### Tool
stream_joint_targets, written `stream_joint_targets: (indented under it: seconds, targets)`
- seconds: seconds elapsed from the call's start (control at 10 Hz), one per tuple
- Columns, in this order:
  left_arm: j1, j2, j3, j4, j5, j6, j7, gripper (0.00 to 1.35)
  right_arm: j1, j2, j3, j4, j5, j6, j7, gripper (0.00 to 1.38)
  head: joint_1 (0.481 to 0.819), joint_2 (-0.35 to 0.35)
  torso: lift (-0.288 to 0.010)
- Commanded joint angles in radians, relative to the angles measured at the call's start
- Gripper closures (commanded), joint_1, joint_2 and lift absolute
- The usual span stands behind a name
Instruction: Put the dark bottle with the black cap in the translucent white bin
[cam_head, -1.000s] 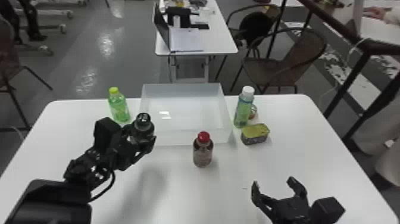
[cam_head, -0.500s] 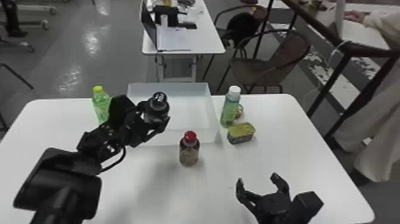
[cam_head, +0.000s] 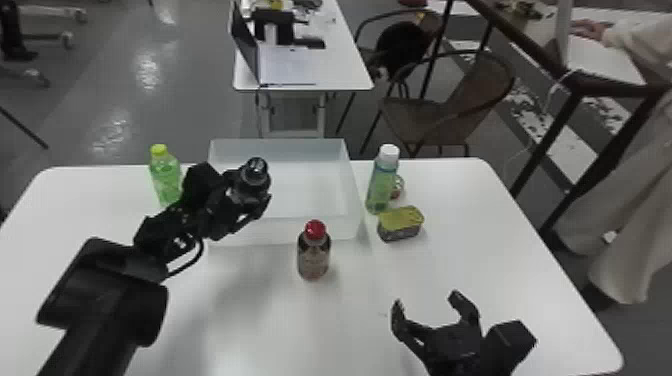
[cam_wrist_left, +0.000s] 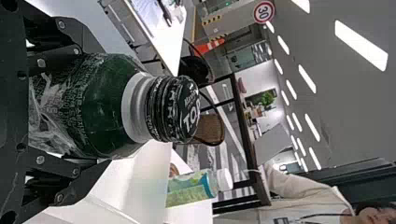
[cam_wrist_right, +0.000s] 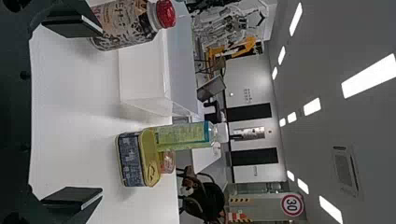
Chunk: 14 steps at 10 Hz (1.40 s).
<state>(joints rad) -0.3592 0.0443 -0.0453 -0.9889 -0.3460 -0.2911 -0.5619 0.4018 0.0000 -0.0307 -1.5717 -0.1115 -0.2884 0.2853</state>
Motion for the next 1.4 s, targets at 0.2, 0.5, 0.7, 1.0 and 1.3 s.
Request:
stream_joint_targets:
  seconds: [0.2, 0.5, 0.7, 1.0, 1.3]
  targets:
    - [-0.079, 0.042, -0.015, 0.096, -0.065, -0.008, 0.005, 0.53, -0.009, 0.001, 0.000, 0.012, 0.004, 0.000, 0.006, 0.09, 0.695, -0.082, -0.058]
    - [-0.084, 0.032, -0.013, 0.093, -0.096, -0.036, 0.004, 0.12, -0.008, 0.001, 0.000, 0.012, 0.001, 0.000, 0.008, 0.09, 0.695, -0.076, -0.058]
    - [-0.058, 0.028, -0.005, 0.052, -0.065, -0.040, 0.007, 0.12, -0.003, 0.001, -0.002, 0.007, 0.003, 0.000, 0.009, 0.10, 0.695, -0.081, -0.058]
    - [0.132, -0.011, 0.087, -0.166, 0.001, -0.006, 0.028, 0.12, 0.002, 0.001, -0.003, 0.002, 0.003, 0.000, 0.009, 0.10, 0.695, -0.078, -0.058]
    - [0.390, -0.006, 0.107, -0.387, 0.131, -0.017, 0.142, 0.12, 0.012, 0.001, -0.014, -0.010, 0.006, 0.000, 0.009, 0.10, 0.695, -0.046, -0.058]
